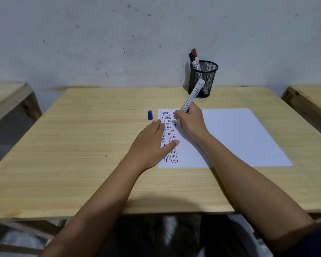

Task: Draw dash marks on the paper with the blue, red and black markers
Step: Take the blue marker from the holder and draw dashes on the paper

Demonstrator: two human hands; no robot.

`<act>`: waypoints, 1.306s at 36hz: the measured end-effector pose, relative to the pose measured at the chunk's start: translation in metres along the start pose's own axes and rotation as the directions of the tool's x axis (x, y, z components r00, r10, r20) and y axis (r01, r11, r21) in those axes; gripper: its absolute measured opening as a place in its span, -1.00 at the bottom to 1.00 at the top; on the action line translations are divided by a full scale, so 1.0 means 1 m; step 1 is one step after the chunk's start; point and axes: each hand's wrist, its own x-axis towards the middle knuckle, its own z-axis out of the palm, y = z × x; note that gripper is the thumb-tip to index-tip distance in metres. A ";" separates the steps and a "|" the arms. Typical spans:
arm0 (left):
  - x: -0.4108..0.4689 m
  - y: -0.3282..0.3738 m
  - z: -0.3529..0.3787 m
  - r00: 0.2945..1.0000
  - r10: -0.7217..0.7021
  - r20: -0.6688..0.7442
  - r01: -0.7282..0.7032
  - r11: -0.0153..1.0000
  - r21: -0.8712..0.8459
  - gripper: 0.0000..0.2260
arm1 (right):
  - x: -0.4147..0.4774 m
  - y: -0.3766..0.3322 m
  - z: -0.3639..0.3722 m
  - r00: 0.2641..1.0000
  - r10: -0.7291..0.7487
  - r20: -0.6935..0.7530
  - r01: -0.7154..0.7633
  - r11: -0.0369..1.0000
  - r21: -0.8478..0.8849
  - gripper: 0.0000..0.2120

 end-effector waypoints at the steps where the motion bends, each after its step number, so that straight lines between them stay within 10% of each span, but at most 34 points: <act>1: 0.000 0.000 0.000 1.000 0.000 0.001 0.000 1.000 -0.004 -0.35 | 0.000 0.000 0.000 1.000 0.003 -0.001 -0.003 1.000 0.000 -0.81; 15: 0.012 -0.014 -0.011 0.937 -0.146 -0.318 0.055 0.959 -0.277 -0.49 | 0.005 -0.009 -0.013 0.981 0.193 -0.001 -0.154 0.786 0.599 -0.88; 29: 0.057 -0.022 -0.025 0.917 -0.257 -0.305 0.163 0.939 -0.302 -0.85 | 0.010 -0.029 -0.041 0.999 0.052 0.015 -0.049 0.771 0.635 -0.87; 34: 0.056 0.004 -0.023 0.855 -0.492 -0.162 0.069 0.418 -0.906 -0.94 | 0.003 -0.031 -0.045 0.999 0.049 0.004 -0.040 0.746 0.665 -0.86; 40: 0.056 0.028 -0.029 0.894 -0.445 0.050 0.004 -0.104 -0.995 -0.95 | -0.003 -0.034 -0.042 0.999 0.036 0.005 -0.030 0.731 0.682 -0.84; 47: 0.055 0.040 -0.031 0.909 -0.416 0.031 -0.039 -0.159 -0.987 -0.96 | -0.004 -0.037 -0.042 1.000 0.017 -0.008 -0.007 0.742 0.670 -0.87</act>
